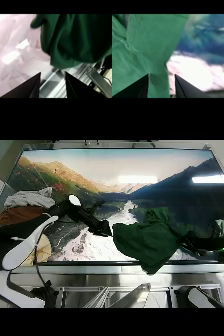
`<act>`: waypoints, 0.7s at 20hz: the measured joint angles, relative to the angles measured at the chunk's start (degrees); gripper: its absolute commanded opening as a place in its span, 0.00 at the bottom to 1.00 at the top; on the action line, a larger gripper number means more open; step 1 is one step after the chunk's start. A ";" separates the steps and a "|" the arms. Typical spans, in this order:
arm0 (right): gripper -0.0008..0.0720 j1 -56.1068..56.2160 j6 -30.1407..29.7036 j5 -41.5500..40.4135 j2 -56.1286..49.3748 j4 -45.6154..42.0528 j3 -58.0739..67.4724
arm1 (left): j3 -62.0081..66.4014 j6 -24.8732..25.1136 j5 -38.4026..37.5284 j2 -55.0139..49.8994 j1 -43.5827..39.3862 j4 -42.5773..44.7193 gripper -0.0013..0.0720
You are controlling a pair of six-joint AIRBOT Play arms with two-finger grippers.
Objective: Fold the shirts.
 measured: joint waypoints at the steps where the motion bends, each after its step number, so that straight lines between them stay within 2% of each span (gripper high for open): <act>1: 0.18 0.02 -2.80 0.00 -2.10 2.62 0.00 | 1.29 0.50 0.00 -1.97 -0.70 -0.98 0.48; 2: 0.04 0.11 -5.81 0.09 -3.91 5.75 0.00 | 2.82 0.79 -0.20 -3.91 -1.44 -1.73 0.48; 3: 0.04 0.17 -8.72 0.83 -5.33 8.85 0.07 | 4.42 0.98 -0.61 -5.55 -2.14 -2.19 0.45; 4: 0.04 0.20 -11.39 1.79 -6.21 11.61 0.28 | 6.16 1.22 -1.14 -7.13 -2.80 -2.75 0.11; 5: 0.04 0.20 -13.94 3.37 -6.86 14.34 0.76 | 7.72 1.38 -1.62 -8.37 -3.28 -3.02 0.03; 8: 0.04 0.17 -18.75 10.82 -7.34 20.81 3.63 | 11.78 1.84 -2.67 -10.25 -3.96 -4.44 0.04; 10: 0.04 0.15 -19.85 17.97 -6.34 26.88 6.23 | 13.77 3.41 -5.27 -9.16 -3.34 -9.18 0.04; 11: 0.04 0.13 -20.26 21.92 -5.31 31.43 7.61 | 14.60 4.57 -7.04 -7.63 -2.71 -12.94 0.04; 14: 0.04 0.11 -20.94 32.44 1.01 52.30 12.85 | 17.81 9.90 -14.38 1.01 0.70 -28.17 0.04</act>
